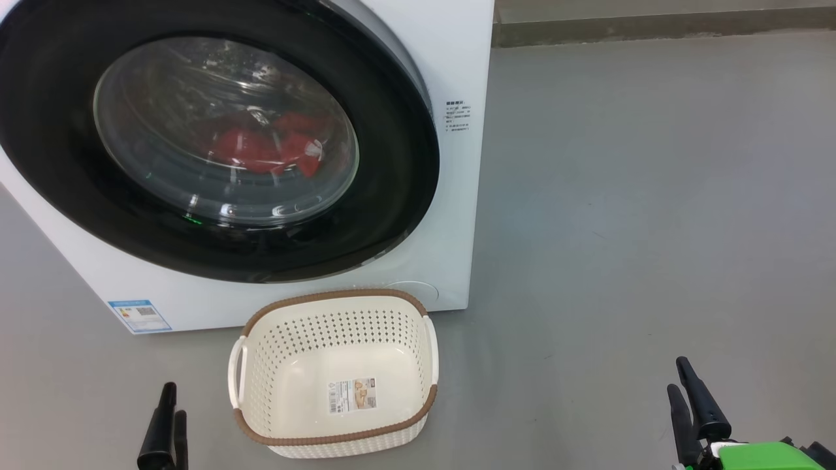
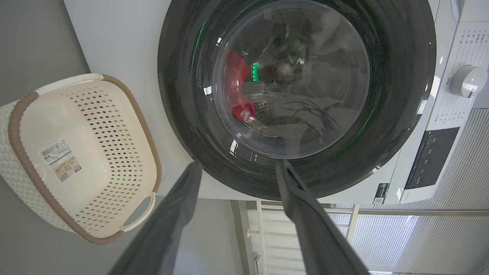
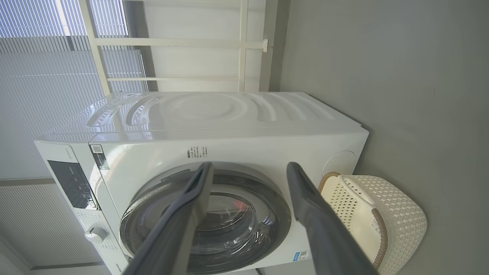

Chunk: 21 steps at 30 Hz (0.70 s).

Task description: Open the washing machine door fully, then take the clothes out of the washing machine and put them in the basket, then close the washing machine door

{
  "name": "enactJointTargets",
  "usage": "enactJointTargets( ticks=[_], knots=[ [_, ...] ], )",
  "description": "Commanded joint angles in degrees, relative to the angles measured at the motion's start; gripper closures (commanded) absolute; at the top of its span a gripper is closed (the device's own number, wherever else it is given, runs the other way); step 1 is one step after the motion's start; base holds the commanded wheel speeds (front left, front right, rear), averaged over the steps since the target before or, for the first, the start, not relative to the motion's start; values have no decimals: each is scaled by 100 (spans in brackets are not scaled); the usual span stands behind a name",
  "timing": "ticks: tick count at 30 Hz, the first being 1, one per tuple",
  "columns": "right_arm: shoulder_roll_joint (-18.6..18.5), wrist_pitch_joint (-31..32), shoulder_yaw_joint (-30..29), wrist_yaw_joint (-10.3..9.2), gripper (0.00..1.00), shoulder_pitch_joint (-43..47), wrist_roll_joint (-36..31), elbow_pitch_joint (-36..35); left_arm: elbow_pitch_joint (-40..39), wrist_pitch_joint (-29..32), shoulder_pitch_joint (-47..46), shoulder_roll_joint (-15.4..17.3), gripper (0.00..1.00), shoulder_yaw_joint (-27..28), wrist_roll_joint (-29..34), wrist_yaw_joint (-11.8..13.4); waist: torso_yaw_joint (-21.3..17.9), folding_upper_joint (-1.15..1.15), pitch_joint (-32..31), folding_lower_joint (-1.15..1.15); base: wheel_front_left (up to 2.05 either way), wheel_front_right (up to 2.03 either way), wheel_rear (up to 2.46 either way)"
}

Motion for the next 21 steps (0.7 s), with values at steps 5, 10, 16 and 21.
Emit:
enactJointTargets(
  ticks=[5,10,16,21],
  knots=[
    [-155,-146,144,2,0,-197,-369,-173,-238,-146,-115,101,0,5,517,-11,2,0,5,-1,0,0,0],
    [-213,-232,247,3,0,-225,-642,-177,-312,-229,-105,101,0,-3,935,-14,5,0,5,-1,0,0,0],
    [-274,-334,374,3,0,-256,-974,-186,-411,-330,-85,104,0,-59,1465,-17,12,0,5,-1,0,0,0],
    [-327,-419,485,4,0,-296,-1272,-194,-482,-415,-68,109,0,-105,1899,-20,14,0,9,-1,0,0,0]
  ],
)
